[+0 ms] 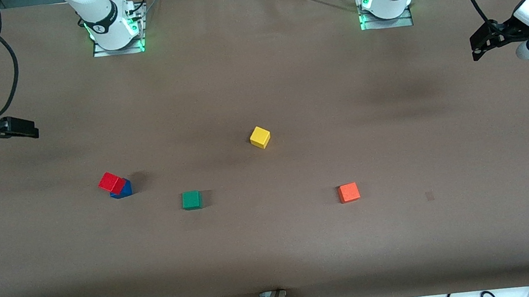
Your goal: Pass red block to right arm, stack on blue
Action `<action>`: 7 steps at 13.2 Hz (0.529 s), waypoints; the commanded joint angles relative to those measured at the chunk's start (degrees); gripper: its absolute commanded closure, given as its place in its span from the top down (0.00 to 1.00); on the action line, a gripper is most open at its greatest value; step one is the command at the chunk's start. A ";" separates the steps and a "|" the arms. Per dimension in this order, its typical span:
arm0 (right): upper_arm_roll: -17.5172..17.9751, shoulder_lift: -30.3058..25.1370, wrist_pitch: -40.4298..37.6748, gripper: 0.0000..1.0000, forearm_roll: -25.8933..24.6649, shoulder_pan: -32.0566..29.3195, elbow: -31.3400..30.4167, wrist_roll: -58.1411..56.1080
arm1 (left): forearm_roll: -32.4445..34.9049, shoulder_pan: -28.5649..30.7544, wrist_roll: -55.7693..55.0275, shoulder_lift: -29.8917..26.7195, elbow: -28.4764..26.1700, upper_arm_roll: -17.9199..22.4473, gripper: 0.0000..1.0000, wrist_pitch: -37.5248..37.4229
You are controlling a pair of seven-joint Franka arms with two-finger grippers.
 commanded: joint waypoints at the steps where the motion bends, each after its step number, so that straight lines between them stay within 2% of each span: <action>1: 5.24 -7.93 0.82 1.00 -0.92 -2.72 -8.81 2.01 | -0.59 0.01 -0.07 0.85 2.06 0.08 1.00 -1.54; 4: 6.39 -11.79 1.09 1.00 -1.01 -4.83 -9.88 1.65 | -0.59 0.01 -0.15 0.85 2.06 0.08 1.00 -1.54; 7: 6.48 -13.12 0.91 1.00 -1.10 -4.74 -9.10 1.74 | -0.59 0.01 -0.15 0.85 2.06 0.08 1.00 -1.54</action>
